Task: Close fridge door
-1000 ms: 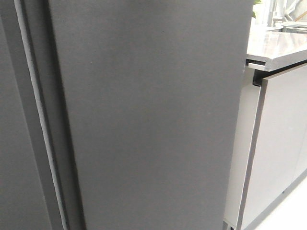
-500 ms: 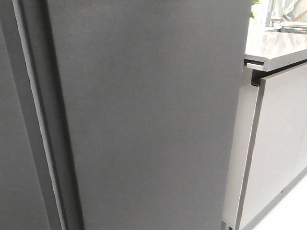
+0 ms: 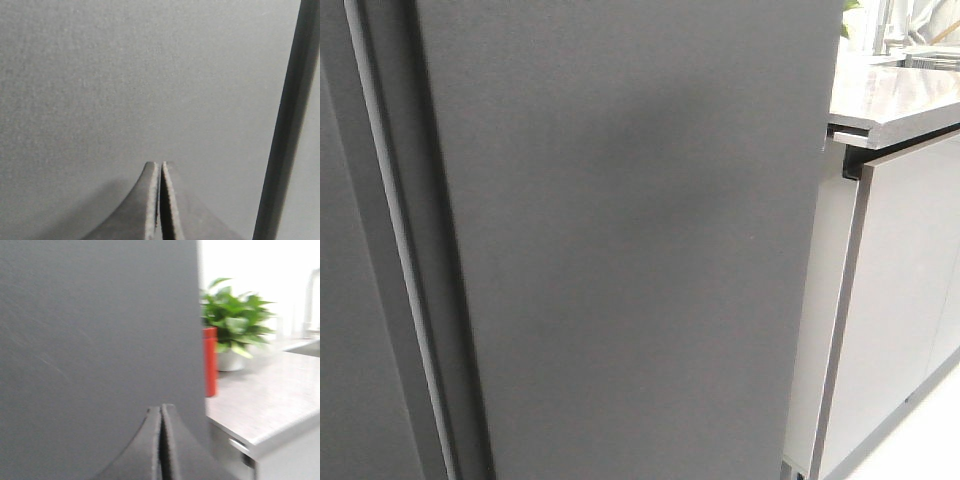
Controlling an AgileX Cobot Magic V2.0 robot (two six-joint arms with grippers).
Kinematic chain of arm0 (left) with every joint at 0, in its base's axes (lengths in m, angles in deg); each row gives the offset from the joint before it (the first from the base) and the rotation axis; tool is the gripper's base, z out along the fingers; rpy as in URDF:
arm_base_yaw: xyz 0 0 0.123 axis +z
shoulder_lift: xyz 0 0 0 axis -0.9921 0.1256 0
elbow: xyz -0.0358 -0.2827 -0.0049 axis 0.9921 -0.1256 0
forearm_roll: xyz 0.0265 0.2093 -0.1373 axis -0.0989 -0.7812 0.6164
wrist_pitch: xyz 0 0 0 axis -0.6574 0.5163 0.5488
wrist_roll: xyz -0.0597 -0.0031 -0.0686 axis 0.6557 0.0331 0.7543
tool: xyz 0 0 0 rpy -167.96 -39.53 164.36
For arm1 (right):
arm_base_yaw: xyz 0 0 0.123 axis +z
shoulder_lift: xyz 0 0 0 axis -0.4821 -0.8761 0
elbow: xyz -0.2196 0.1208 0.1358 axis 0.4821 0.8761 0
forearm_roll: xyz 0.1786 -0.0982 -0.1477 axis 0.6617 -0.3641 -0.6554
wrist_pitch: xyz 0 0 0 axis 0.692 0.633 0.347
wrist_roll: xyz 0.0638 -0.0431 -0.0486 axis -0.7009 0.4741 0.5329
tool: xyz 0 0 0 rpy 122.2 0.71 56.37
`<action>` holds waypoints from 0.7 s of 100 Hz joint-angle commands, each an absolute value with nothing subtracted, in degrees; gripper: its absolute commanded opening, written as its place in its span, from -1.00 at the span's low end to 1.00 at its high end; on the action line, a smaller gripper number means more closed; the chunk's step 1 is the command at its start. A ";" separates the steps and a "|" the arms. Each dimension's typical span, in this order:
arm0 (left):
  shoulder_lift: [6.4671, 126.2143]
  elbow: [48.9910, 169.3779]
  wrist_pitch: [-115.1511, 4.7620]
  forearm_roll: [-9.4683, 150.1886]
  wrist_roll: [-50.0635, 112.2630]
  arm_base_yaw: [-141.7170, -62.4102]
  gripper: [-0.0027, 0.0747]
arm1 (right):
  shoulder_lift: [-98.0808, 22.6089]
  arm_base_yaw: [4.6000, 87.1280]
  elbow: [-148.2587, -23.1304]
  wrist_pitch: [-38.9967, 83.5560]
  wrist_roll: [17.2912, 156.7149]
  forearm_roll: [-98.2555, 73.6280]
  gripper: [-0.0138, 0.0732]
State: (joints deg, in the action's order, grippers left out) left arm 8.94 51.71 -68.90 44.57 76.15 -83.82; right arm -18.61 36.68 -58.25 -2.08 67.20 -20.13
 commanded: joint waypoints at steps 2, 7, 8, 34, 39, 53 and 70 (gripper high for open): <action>10.02 50.11 -73.30 44.66 76.35 -84.19 -0.98 | -11.09 33.32 -53.92 -6.71 67.84 -20.59 -0.86; 10.02 50.11 -73.30 44.66 76.35 -84.19 -0.99 | -7.64 31.63 -51.24 -6.71 67.84 -20.59 -0.86; 10.02 50.11 -73.30 44.66 76.35 -84.19 -0.99 | -6.74 31.43 -50.52 -6.71 67.84 -20.59 -0.86; 10.02 50.11 -73.30 44.66 76.35 -84.19 -0.99 | 5.44 26.77 -41.05 -2.79 67.84 -20.59 -0.86; 10.02 50.11 -73.30 44.66 76.35 -84.19 -0.99 | 6.89 26.64 -39.72 -1.87 67.84 -20.59 -0.86; 10.02 50.11 -73.30 44.66 76.35 -84.19 -0.99 | 9.28 26.54 -35.93 -1.30 67.84 -20.59 -0.86; 10.02 50.11 -73.30 44.66 76.35 -84.19 -0.99 | 12.06 26.54 -31.11 -1.32 67.84 -20.59 -0.86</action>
State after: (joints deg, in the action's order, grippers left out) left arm 8.94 51.71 -68.90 44.57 76.15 -83.82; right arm 11.09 26.87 -31.60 2.82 67.20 -20.13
